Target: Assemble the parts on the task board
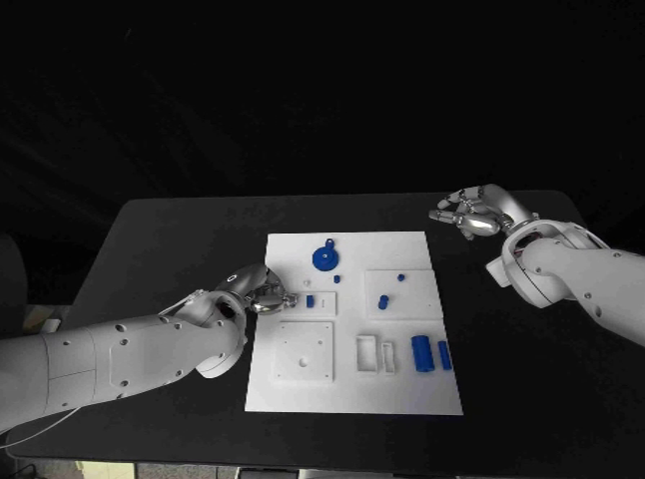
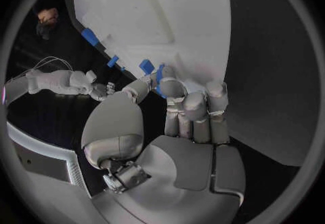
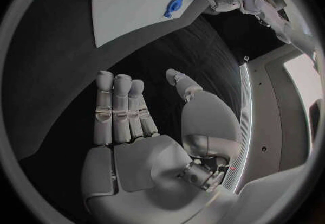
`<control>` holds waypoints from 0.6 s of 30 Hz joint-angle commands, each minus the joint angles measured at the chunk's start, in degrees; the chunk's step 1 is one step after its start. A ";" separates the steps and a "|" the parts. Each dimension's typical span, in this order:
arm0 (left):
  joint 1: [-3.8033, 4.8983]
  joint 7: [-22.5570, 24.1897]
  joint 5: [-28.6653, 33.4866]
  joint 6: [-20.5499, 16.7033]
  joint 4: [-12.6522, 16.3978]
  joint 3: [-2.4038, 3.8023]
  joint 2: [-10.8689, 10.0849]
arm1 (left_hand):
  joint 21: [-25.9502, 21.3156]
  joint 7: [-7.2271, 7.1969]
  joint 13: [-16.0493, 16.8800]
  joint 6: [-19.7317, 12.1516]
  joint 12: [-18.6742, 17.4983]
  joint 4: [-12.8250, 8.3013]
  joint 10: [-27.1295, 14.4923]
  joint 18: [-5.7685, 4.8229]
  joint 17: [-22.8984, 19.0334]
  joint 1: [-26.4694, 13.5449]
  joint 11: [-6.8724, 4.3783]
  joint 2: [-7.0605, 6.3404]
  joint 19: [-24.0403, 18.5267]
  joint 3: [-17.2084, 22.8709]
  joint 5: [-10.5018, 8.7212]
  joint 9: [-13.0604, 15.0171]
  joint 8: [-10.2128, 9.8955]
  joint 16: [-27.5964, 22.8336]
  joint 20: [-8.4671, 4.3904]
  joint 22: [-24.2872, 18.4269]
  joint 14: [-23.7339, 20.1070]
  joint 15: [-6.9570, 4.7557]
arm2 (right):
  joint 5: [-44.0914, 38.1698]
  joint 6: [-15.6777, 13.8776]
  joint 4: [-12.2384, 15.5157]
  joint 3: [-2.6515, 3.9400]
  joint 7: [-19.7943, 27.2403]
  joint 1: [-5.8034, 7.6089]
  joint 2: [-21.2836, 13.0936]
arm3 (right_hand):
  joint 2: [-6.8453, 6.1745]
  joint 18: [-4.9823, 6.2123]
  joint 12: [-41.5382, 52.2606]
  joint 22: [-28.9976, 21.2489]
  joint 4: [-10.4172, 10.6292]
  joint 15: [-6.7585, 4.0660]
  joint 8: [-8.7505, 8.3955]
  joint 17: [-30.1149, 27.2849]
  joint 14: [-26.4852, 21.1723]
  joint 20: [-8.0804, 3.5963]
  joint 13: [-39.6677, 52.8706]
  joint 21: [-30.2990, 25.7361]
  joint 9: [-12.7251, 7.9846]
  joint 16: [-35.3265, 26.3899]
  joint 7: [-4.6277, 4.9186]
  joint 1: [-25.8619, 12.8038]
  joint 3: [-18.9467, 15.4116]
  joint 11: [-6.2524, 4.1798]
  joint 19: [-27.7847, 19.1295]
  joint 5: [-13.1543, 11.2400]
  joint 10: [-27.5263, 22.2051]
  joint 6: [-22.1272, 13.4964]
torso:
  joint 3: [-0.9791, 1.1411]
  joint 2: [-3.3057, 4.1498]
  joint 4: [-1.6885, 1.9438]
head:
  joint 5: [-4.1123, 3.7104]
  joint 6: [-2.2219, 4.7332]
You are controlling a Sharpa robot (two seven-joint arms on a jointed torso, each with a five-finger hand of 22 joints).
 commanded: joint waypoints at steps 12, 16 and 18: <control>-0.03 -3.65 -2.74 3.05 0.32 0.03 0.28 | 0.29 -0.50 0.02 0.19 0.45 -2.60 0.19 0.82 -0.05 4.94 -0.39 3.92 0.44 3.27 0.29 -0.08 0.19 0.02 -5.92 -0.10 1.18 -1.36 | -0.04 0.87 0.00 0.01 0.57 -0.03 0.08 | -0.17 4.10 0.42 0.12 -0.03 -0.08 0.36 0.07 0.48 0.17 -0.13 -0.28 -0.07 -0.26 0.40 -0.59 -0.21 -0.07 0.41 0.32 -0.53 0.02 | -0.02 0.00 -0.01 | -0.29 -0.12; -0.03 -3.66 -2.60 3.39 0.35 0.03 0.33 | 0.29 -0.50 0.03 0.22 0.48 -2.55 0.21 0.82 -0.05 4.93 -0.39 3.90 0.44 3.25 0.31 -0.09 0.21 0.02 -5.91 -0.10 1.20 -1.36 | -0.03 0.87 -0.04 0.01 0.59 -0.03 0.10 | -0.17 4.10 0.42 0.13 -0.03 -0.09 0.36 0.08 0.48 0.17 -0.14 -0.28 -0.08 -0.26 0.40 -0.59 -0.21 -0.07 0.41 0.33 -0.53 0.02 | 0.00 0.00 0.01 | -0.30 -0.14; -0.03 -3.54 -2.36 3.63 0.36 0.03 0.33 | 0.30 -0.50 0.04 0.23 0.49 -2.53 0.22 0.81 -0.05 4.92 -0.38 3.88 0.45 3.24 0.32 -0.09 0.22 0.03 -5.91 -0.10 1.20 -1.36 | -0.02 0.88 -0.05 0.01 0.59 -0.03 0.10 | -0.16 4.10 0.42 0.13 -0.03 -0.09 0.36 0.08 0.48 0.17 -0.14 -0.28 -0.08 -0.26 0.40 -0.59 -0.21 -0.07 0.41 0.33 -0.53 0.02 | 0.00 0.01 0.00 | -0.35 -0.17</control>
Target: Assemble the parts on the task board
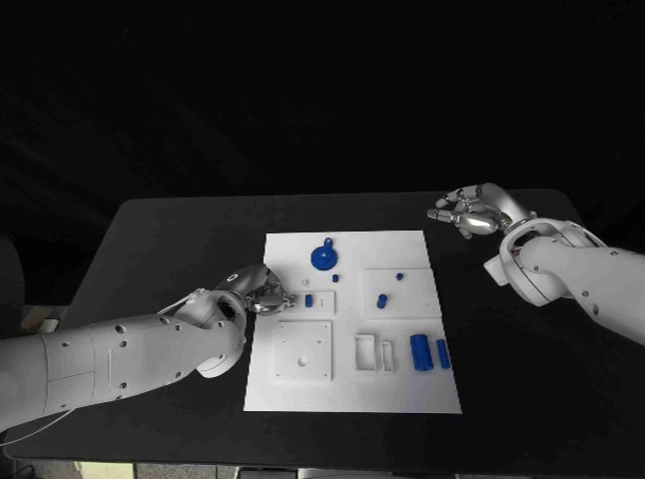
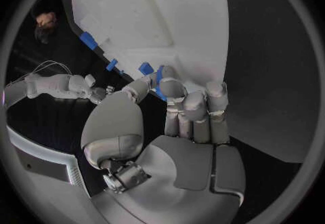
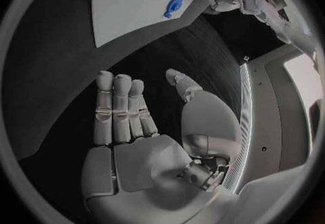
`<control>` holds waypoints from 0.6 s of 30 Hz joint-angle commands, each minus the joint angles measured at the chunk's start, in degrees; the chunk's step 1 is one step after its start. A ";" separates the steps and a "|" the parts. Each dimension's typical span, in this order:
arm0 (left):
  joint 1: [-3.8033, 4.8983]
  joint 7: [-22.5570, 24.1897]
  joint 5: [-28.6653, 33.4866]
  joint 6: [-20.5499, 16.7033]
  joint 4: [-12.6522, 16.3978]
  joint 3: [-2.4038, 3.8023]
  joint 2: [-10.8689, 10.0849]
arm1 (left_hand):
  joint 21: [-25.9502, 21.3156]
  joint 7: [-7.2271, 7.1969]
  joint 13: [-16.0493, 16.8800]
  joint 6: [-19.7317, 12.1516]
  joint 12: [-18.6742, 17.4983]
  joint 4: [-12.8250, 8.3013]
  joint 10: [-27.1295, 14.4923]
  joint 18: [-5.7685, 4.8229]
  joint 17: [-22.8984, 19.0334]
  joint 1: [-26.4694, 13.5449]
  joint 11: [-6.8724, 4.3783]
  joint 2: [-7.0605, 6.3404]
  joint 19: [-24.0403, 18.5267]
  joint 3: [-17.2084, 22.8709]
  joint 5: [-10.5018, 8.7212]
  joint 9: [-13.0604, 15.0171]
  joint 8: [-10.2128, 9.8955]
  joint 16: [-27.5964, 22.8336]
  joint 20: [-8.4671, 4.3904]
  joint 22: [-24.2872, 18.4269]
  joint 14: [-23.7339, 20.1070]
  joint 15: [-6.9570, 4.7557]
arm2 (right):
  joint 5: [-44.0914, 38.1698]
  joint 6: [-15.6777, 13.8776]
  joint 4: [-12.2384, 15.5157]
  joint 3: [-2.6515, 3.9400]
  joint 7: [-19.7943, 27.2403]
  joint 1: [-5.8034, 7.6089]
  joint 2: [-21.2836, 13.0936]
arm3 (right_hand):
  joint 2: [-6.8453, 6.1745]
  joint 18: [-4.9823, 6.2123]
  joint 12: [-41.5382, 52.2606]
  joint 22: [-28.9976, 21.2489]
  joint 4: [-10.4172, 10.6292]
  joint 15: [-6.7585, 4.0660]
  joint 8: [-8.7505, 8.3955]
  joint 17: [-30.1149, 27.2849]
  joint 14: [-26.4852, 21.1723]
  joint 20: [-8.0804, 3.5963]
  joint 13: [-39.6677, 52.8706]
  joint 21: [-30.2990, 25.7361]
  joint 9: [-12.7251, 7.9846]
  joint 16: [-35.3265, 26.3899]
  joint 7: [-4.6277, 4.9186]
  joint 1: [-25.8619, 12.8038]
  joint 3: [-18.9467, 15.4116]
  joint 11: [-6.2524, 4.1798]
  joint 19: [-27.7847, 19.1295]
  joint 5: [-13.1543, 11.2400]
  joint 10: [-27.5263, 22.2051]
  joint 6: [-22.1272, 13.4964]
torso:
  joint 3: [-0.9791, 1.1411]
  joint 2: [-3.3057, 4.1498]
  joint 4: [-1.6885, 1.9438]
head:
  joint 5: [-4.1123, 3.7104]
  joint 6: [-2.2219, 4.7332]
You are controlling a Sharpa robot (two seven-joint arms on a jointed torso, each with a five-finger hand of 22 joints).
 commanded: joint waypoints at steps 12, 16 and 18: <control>-0.15 -0.41 2.07 2.81 -0.28 -0.12 0.28 | 0.27 -0.16 0.41 0.53 0.93 -1.54 0.42 0.78 -0.10 4.13 -0.07 2.66 0.42 2.33 -0.12 -0.04 0.63 -0.04 -5.85 -0.12 1.12 -1.21 | -0.06 0.77 -0.02 0.01 0.61 -0.03 0.06 | -0.12 4.10 0.21 0.10 -0.03 -0.08 0.36 0.09 0.48 0.17 -0.10 -0.30 -0.09 -0.27 0.50 -0.62 -0.21 -0.07 0.42 0.36 -0.54 0.09 | 0.02 0.01 -0.01 | -0.09 0.01; -0.15 -0.37 2.55 2.88 -0.37 -0.12 0.28 | 0.17 -0.11 0.54 0.50 1.13 0.89 0.30 0.74 -0.14 2.38 0.03 0.98 0.40 1.52 -0.86 -0.12 0.77 -0.11 -5.82 -0.22 1.09 -1.08 | -0.06 0.77 -0.07 0.01 0.63 -0.03 0.10 | -0.11 4.10 0.22 0.11 -0.02 -0.08 0.36 0.09 0.48 0.17 -0.10 -0.30 -0.09 -0.28 0.50 -0.65 -0.22 -0.07 0.42 0.36 -0.54 0.09 | 0.00 0.01 -0.01 | -0.17 0.01; -0.14 -0.37 2.93 2.90 -0.43 -0.12 0.26 | 0.12 -0.11 0.55 0.41 1.16 2.43 0.23 0.81 -0.16 1.55 0.02 -0.08 0.39 1.40 -1.60 -0.19 0.83 -0.15 -5.87 -0.26 1.07 -1.08 | -0.06 0.77 -0.07 0.01 0.63 -0.03 0.10 | -0.12 4.10 0.22 0.11 -0.01 -0.08 0.36 0.10 0.48 0.17 -0.11 -0.31 -0.09 -0.28 0.50 -0.66 -0.23 -0.06 0.42 0.37 -0.55 0.09 | 0.01 0.01 -0.01 | -0.16 0.00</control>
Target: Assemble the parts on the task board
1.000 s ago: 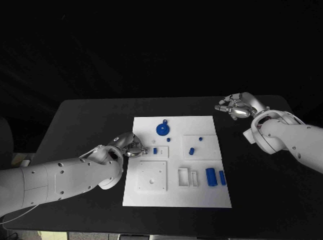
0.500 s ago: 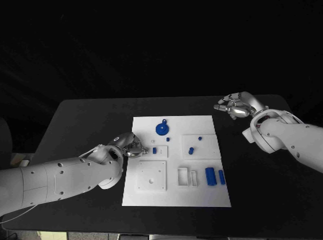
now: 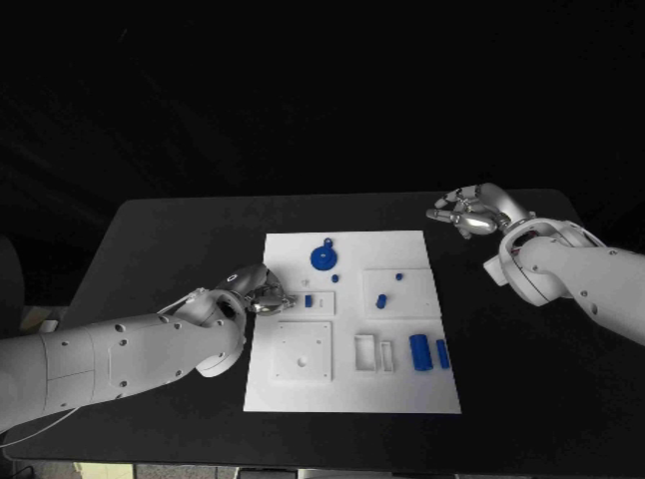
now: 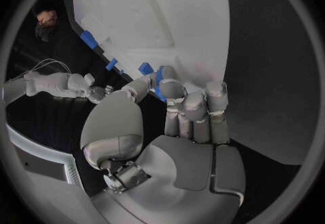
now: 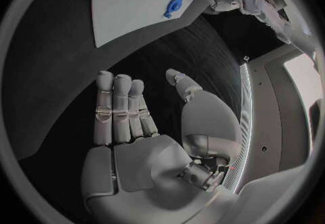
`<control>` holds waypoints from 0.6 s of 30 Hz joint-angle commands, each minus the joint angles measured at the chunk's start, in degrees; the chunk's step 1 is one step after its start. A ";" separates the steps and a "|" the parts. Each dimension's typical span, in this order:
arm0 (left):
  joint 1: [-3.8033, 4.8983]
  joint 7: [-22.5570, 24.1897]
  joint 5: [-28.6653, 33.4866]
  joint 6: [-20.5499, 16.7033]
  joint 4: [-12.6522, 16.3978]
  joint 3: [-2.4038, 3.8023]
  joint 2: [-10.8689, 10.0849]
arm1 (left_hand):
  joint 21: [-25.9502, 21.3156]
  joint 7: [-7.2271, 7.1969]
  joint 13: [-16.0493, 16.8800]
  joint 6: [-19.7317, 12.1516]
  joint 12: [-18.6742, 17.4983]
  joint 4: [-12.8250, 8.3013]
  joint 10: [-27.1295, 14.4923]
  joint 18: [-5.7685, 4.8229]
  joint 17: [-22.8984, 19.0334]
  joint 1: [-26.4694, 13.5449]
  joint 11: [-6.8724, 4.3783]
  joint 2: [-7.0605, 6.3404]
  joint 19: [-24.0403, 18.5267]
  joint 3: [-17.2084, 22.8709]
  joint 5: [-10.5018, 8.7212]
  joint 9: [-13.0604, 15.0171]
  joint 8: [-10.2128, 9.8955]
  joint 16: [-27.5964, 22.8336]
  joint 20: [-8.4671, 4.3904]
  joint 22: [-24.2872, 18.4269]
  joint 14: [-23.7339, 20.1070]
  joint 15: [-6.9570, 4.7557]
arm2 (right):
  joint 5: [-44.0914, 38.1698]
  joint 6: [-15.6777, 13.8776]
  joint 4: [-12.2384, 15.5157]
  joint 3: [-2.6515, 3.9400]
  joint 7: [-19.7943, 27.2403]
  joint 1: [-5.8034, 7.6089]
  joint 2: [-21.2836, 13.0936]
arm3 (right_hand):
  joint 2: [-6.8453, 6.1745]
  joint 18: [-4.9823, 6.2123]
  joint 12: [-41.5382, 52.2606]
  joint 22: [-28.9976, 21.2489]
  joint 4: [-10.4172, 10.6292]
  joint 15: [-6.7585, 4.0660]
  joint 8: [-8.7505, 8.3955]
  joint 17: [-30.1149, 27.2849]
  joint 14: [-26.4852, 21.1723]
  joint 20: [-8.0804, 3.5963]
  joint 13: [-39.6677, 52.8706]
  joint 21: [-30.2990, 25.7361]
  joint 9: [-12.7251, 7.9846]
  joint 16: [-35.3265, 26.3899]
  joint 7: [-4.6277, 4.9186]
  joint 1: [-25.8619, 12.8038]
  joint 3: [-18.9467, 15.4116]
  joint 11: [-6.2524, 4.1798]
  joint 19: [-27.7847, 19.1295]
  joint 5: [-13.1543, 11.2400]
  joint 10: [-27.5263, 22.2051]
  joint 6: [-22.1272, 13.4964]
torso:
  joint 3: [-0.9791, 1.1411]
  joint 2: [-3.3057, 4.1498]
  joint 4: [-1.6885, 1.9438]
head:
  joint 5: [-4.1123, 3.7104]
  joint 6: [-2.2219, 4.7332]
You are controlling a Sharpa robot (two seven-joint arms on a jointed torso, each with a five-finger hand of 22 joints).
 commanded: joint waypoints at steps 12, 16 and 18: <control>-0.25 -0.38 2.43 1.51 -0.36 -0.21 0.09 | 0.04 0.16 -0.12 -0.21 0.15 6.34 -0.20 1.03 -0.15 -2.29 0.19 -2.20 0.12 -0.37 -5.06 -0.33 0.45 -0.33 -5.95 -0.13 0.65 -1.21 | -0.09 0.69 0.01 0.02 0.61 -0.03 0.06 | -0.14 4.10 0.24 0.09 -0.01 -0.08 0.34 0.06 0.47 0.17 -0.09 -0.32 -0.11 -0.29 0.40 -0.72 -0.25 0.09 0.42 0.40 -0.41 -0.22 | -0.02 0.01 0.01 | -0.11 0.09; -0.25 -0.33 2.62 1.32 -0.40 -0.21 0.08 | 0.04 0.16 -0.15 -0.24 0.13 6.91 -0.19 1.07 -0.16 -2.65 0.19 -2.54 0.08 -0.48 -5.80 -0.35 0.50 -0.35 -5.97 -0.12 0.63 -1.21 | -0.09 0.67 0.00 0.02 0.62 -0.03 0.10 | -0.14 4.10 0.25 0.09 -0.01 -0.08 0.34 0.06 0.47 0.17 -0.10 -0.33 -0.11 -0.30 0.40 -0.74 -0.26 0.09 0.42 0.42 -0.42 -0.23 | -0.02 0.01 -0.01 | -0.12 0.09; -0.25 -0.27 2.74 1.22 -0.41 -0.21 0.07 | 0.05 0.15 -0.18 -0.29 0.12 7.31 -0.18 1.12 -0.16 -2.81 0.19 -2.68 0.05 -0.55 -7.09 -0.37 0.53 -0.34 -5.99 -0.12 0.63 -1.21 | -0.09 0.68 -0.01 0.02 0.63 -0.03 0.11 | -0.14 4.10 0.25 0.09 0.00 -0.08 0.34 0.06 0.47 0.17 -0.11 -0.34 -0.12 -0.30 0.40 -0.75 -0.26 0.09 0.42 0.42 -0.42 -0.23 | -0.04 0.02 -0.01 | -0.12 0.09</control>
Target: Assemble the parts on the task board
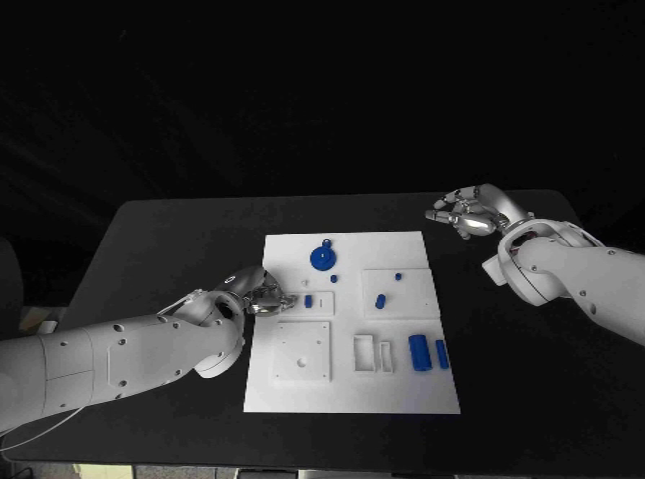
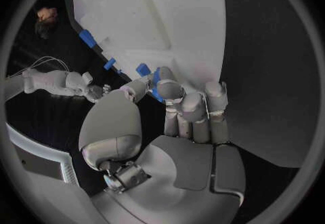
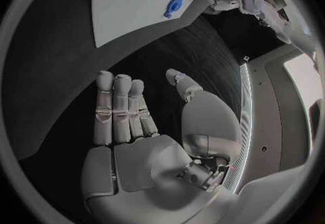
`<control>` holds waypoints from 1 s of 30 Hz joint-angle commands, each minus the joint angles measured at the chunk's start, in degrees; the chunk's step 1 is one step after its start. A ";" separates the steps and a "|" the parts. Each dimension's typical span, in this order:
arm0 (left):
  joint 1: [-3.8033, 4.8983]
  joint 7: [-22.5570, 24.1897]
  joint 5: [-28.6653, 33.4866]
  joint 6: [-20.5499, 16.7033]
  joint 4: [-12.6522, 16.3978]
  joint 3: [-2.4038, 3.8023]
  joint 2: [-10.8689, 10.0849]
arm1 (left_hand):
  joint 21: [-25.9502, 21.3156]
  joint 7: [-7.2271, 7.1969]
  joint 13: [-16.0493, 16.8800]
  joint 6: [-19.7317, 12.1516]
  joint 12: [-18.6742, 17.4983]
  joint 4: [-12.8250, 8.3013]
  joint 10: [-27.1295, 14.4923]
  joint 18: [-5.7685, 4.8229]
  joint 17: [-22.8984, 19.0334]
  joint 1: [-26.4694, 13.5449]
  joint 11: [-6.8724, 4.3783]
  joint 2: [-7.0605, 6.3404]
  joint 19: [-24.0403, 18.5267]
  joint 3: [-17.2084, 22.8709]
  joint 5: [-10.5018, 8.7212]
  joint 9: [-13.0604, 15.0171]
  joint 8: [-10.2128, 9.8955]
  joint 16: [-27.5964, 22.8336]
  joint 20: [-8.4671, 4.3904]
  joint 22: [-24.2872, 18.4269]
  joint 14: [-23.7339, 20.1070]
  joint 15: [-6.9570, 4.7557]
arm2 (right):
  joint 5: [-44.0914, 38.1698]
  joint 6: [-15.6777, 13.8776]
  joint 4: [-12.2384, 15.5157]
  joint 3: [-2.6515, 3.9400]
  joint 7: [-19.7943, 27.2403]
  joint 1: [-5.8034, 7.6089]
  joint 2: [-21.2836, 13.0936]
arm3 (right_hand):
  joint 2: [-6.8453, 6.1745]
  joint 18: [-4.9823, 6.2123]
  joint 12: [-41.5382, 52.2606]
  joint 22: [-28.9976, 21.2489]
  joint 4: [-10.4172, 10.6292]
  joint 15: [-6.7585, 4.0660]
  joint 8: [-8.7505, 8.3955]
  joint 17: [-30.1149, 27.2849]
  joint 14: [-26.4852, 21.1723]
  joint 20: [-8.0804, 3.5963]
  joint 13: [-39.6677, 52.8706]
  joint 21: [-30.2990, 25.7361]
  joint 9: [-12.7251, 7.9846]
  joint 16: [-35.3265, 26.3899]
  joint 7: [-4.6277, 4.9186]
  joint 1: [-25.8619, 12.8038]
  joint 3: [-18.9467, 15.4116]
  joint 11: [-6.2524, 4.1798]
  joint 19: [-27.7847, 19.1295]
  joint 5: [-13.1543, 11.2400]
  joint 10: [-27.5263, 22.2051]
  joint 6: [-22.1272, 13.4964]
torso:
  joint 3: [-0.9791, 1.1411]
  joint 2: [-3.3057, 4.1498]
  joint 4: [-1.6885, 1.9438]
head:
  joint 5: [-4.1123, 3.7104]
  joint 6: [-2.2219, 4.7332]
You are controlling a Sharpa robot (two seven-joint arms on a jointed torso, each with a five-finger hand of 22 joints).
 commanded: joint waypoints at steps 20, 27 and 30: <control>-0.15 0.77 3.51 -0.52 -0.15 -0.10 0.00 | 0.07 0.26 -0.20 -0.41 0.16 2.49 -0.23 1.22 -0.07 -3.38 0.18 -1.25 -0.24 -1.50 -2.98 -0.22 0.40 -0.32 -5.98 0.04 -0.15 -0.24 | -0.11 0.62 0.05 0.02 0.60 -0.04 0.10 | 0.08 4.10 0.29 0.10 -0.01 -0.08 0.32 0.09 0.47 0.16 -0.11 -0.38 -0.09 -0.33 0.24 -0.59 -0.27 0.07 0.42 0.30 -0.46 -0.07 | 0.03 -0.02 -0.03 | 0.09 0.05; -0.15 1.12 4.33 -0.67 -0.18 -0.10 0.04 | 0.03 0.24 -0.23 -0.47 0.22 2.98 -0.26 1.31 -0.03 -4.90 0.16 -1.36 -0.48 -2.48 -4.33 -0.30 0.44 -0.29 -6.00 0.12 -0.22 -0.26 | -0.11 0.60 0.08 0.02 0.55 -0.04 0.10 | 0.09 4.10 0.31 0.11 -0.01 -0.08 0.32 0.09 0.47 0.16 -0.13 -0.39 -0.10 -0.33 0.24 -0.61 -0.26 0.07 0.43 0.34 -0.47 -0.08 | 0.02 0.00 -0.02 | 0.04 0.05; -0.15 1.14 4.65 -0.72 -0.22 -0.10 0.03 | -0.01 0.21 -0.26 -0.48 0.23 3.16 -0.29 1.40 -0.03 -5.24 0.14 -1.36 -0.55 -2.53 -5.86 -0.34 0.47 -0.30 -6.03 0.13 -0.26 -0.29 | -0.11 0.58 0.07 0.02 0.55 -0.04 0.10 | 0.10 4.10 0.31 0.11 -0.02 -0.08 0.32 0.10 0.48 0.16 -0.14 -0.39 -0.10 -0.33 0.24 -0.61 -0.26 0.07 0.43 0.35 -0.47 -0.08 | 0.03 -0.01 -0.03 | 0.01 0.18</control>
